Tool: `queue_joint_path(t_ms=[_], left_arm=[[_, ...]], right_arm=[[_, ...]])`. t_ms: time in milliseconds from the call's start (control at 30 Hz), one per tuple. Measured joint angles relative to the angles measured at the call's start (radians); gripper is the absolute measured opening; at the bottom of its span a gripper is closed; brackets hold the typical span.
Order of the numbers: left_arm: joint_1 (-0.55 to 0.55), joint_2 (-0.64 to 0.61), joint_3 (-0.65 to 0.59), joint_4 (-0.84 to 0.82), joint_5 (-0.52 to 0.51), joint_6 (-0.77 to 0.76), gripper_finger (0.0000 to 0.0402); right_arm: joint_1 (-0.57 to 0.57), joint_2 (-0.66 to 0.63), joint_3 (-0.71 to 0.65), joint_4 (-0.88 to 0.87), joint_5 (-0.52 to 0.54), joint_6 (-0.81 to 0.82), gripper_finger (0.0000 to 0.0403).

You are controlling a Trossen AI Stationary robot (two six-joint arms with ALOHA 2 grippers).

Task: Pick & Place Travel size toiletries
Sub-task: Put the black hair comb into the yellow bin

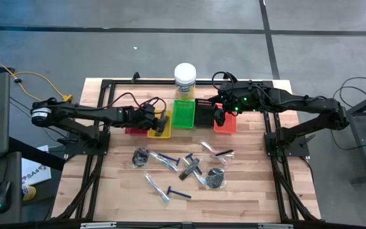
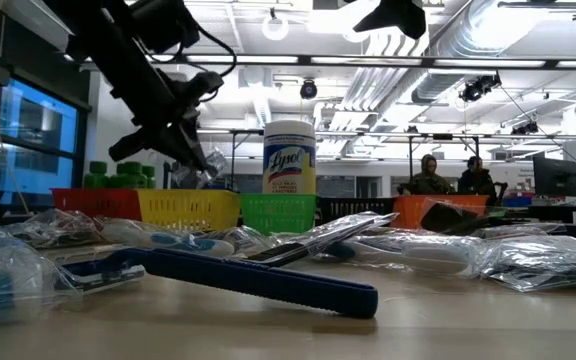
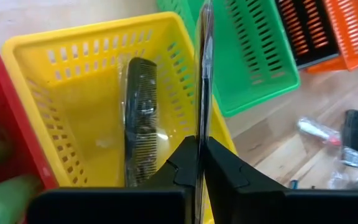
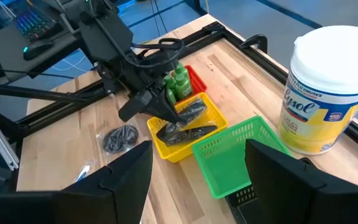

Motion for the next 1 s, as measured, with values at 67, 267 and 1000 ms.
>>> queue_joint_path(t_ms=[67,267,1000], left_arm=[[0.000,0.002,0.000,-0.001,0.000,0.000,0.0026],[0.000,0.002,0.000,-0.001,-0.001,0.007,0.0090],[-0.093,-0.080,0.194,-0.287,-0.118,0.108,0.0122]], right_arm=[[0.000,0.000,0.000,0.000,0.000,0.000,0.0244],[0.000,0.000,0.000,0.000,0.000,0.000,0.0244],[0.189,0.000,0.000,-0.240,0.135,0.427,0.0244]])
